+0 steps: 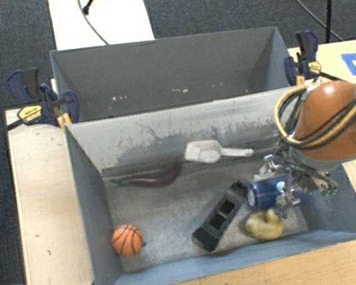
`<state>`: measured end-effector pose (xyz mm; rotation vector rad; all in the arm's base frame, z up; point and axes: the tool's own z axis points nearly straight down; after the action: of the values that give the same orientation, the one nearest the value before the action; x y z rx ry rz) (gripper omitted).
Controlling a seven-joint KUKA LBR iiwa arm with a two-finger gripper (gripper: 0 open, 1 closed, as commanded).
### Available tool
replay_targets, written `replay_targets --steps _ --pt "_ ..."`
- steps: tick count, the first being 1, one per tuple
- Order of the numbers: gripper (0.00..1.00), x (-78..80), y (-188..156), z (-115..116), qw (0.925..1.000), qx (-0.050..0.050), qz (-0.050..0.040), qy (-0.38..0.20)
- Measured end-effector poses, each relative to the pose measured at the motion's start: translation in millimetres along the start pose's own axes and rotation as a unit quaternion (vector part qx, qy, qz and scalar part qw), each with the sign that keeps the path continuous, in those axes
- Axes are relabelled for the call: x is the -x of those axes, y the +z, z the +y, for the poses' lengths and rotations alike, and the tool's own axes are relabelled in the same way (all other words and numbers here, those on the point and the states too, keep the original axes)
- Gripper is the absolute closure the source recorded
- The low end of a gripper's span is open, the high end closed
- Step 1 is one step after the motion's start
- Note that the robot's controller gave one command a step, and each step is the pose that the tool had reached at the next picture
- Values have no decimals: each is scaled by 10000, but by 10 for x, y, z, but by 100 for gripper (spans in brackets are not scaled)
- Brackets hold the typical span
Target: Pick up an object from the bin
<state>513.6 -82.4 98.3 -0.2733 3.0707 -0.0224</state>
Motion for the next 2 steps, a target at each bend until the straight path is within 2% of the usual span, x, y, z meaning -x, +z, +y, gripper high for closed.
replay_targets --steps 2 --pt "100 0 0 1 10000 0 0 -12"
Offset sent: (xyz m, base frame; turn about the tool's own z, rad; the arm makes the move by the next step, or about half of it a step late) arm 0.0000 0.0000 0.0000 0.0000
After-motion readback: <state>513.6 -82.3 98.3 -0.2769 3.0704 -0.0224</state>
